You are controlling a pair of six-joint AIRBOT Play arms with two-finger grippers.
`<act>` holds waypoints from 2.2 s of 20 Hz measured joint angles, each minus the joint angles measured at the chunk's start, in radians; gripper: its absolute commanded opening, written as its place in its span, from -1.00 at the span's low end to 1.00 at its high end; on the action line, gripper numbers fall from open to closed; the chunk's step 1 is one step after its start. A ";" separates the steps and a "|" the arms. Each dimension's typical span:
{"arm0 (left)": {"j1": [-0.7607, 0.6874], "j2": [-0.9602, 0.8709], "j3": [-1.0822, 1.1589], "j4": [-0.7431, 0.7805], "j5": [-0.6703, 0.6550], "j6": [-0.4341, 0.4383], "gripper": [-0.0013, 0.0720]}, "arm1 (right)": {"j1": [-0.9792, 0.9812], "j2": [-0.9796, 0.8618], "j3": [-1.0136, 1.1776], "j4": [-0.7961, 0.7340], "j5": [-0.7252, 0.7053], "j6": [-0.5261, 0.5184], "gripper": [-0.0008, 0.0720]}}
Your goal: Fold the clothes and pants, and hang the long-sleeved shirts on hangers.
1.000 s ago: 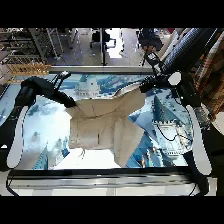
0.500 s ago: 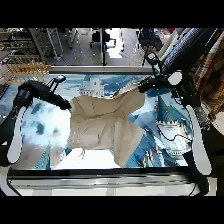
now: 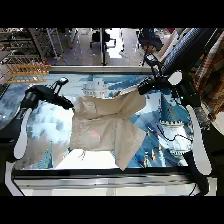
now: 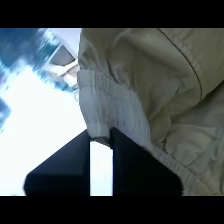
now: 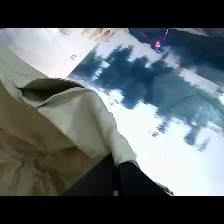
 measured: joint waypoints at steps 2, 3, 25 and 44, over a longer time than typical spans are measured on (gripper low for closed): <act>-0.003 -0.014 0.000 -0.003 -0.019 -0.007 -0.93 | 0.000 0.000 0.000 -0.004 0.008 0.000 -0.94; -0.005 -0.016 0.000 -0.003 -0.030 -0.010 -0.93 | 0.000 0.000 0.000 -0.006 0.010 0.000 -0.94; 0.011 1.109 0.002 -0.014 0.008 -0.002 -0.93 | 0.000 0.832 0.001 -0.282 0.238 0.220 -0.95; -0.055 0.460 -0.097 0.032 0.142 -0.262 -0.93 | 0.000 0.263 -0.187 -0.340 0.048 0.166 -0.94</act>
